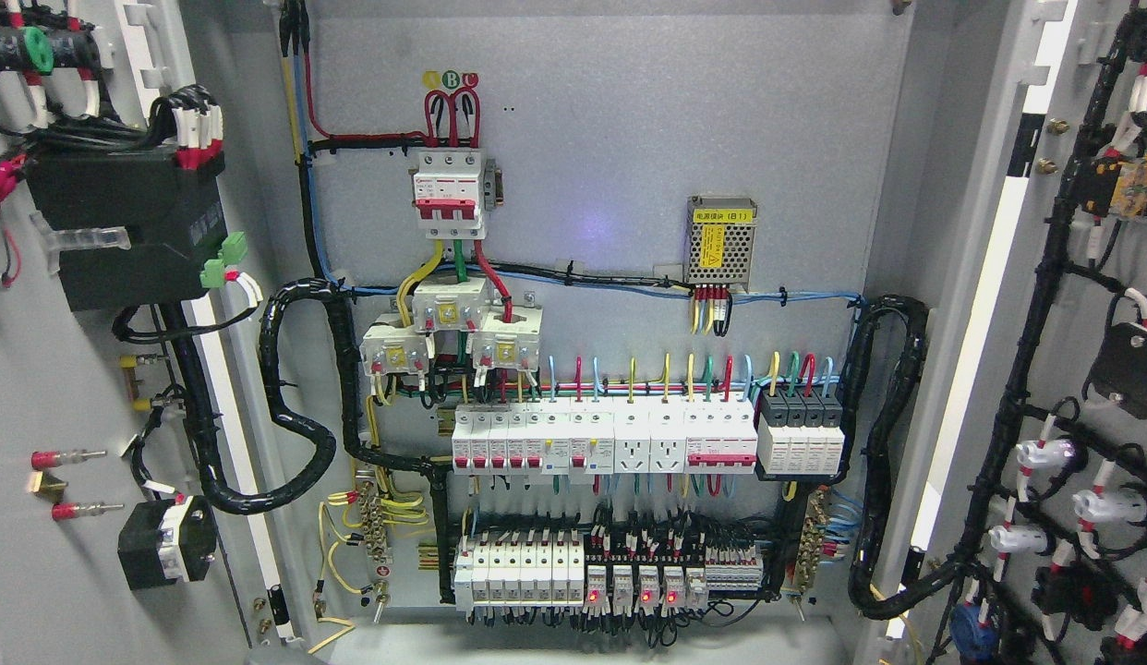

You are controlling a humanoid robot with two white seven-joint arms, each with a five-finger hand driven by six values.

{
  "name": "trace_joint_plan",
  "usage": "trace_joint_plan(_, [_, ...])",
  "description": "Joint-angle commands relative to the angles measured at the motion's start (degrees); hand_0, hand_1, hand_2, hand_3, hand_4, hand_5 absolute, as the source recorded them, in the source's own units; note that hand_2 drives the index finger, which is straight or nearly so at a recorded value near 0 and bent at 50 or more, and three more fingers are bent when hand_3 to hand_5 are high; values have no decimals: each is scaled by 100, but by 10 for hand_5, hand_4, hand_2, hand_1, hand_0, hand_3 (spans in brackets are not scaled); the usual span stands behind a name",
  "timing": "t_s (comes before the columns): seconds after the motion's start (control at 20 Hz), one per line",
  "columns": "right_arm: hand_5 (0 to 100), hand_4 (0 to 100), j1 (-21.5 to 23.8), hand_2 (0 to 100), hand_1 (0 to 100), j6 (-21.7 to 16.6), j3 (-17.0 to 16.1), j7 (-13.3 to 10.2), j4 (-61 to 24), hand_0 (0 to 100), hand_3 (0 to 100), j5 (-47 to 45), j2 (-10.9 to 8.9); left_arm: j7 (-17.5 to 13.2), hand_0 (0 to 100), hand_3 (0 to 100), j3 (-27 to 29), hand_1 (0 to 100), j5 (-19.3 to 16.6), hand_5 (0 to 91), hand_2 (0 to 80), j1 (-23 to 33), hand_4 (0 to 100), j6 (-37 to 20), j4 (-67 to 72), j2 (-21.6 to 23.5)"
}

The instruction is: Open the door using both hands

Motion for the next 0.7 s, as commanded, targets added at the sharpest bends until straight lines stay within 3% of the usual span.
trace_joint_plan(0.0, [0, 0, 76, 0, 0, -34, -317, 5, -10, 0, 0, -23, -281, 6, 0, 0, -293, 0, -144, 0, 0, 627, 0, -1, -2329, 449])
trace_joint_plan(0.15, [0, 0, 138, 0, 0, -78, -589, 5, -45, 0, 0, -31, -342, 6, 0, 0, -276, 0, -153, 0, 0, 890, 0, -149, -2882, 589])
trace_joint_plan(0.4, [0, 0, 366, 0, 0, -245, -863, -109, -369, 0, 0, 21, -737, 14, 0, 0, -109, 0, -153, 0, 0, 1137, 0, -361, -3375, 800])
trace_joint_plan(0.55, [0, 0, 656, 0, 0, -263, -968, -915, -659, 0, 0, 30, -1080, 15, 0, 0, -39, 0, -153, 0, 0, 1234, 0, -545, -3639, 827])
trace_joint_plan(0.65, [0, 0, 980, 0, 0, -315, -1187, -1111, -984, 0, 0, 4, -1168, 15, 0, 0, 31, 0, -153, 0, 0, 1286, 0, -668, -3832, 827])
